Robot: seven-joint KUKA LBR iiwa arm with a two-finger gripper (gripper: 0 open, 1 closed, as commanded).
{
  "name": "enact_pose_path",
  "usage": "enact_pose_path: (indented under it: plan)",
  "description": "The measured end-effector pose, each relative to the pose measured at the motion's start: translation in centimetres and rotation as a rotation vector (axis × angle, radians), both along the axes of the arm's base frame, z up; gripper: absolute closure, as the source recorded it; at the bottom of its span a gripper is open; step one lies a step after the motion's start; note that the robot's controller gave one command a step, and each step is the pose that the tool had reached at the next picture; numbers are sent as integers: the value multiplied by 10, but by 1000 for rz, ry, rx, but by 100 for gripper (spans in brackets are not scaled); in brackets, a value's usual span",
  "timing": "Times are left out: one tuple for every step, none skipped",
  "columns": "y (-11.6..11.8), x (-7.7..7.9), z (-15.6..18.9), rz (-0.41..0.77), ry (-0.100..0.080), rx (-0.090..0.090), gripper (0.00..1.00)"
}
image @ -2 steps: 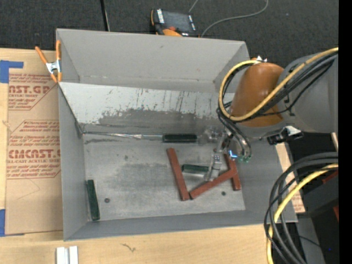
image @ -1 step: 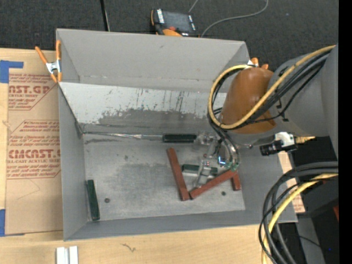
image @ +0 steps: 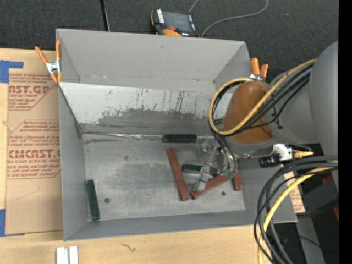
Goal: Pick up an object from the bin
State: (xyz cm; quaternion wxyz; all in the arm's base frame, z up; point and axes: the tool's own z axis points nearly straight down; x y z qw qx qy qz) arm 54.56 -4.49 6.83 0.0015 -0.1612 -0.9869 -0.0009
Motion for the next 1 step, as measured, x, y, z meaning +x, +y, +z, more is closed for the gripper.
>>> enact_pose_path:
  plan:
    - [1,1,1,1,-3,0,0]
